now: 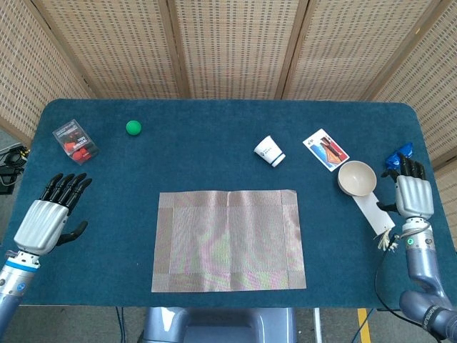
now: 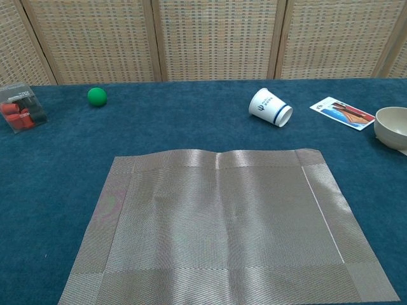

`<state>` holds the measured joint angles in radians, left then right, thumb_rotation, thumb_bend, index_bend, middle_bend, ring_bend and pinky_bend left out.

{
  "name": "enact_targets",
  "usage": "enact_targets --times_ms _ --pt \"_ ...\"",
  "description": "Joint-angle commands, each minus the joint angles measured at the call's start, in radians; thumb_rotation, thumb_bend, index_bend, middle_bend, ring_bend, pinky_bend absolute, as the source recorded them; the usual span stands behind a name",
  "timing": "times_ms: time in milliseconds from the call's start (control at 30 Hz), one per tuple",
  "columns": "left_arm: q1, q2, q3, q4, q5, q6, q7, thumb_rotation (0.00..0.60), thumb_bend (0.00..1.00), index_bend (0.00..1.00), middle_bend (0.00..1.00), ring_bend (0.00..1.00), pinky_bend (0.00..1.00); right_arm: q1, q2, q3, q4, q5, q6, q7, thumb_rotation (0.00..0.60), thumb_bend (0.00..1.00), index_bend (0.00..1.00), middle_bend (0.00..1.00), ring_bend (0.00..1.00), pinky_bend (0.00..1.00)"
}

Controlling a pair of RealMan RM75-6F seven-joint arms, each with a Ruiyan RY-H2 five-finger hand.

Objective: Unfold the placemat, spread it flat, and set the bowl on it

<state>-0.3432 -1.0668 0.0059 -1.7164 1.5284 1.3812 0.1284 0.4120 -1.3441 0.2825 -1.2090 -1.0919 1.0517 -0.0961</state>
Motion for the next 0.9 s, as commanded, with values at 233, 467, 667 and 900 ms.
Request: enact_targets --times_ms 233,467,667,900 --pt "-0.004 -0.006 -0.016 0.016 -0.015 -0.032 -0.015 0.600 0.34 0.00 0.00 0.00 0.00 0.056 -0.127 -0.005 0.192 0.040 -0.087 0.027 0.600 0.29 0.45 0.07 0.00 0.00" --pt "-0.003 -0.009 -0.023 0.021 -0.021 -0.042 -0.015 0.600 0.34 0.00 0.00 0.00 0.00 0.068 -0.170 -0.009 0.263 0.031 -0.099 0.052 0.600 0.32 0.49 0.10 0.00 0.00" --pt "-0.003 -0.012 -0.029 0.025 -0.025 -0.051 -0.013 0.600 0.34 0.00 0.00 0.00 0.00 0.082 -0.217 -0.015 0.343 0.024 -0.132 0.088 0.600 0.32 0.49 0.11 0.00 0.00" --pt "-0.005 -0.018 -0.037 0.032 -0.034 -0.066 -0.013 0.600 0.34 0.00 0.00 0.00 0.00 0.096 -0.257 -0.020 0.415 0.008 -0.165 0.126 0.600 0.33 0.50 0.12 0.00 0.00"
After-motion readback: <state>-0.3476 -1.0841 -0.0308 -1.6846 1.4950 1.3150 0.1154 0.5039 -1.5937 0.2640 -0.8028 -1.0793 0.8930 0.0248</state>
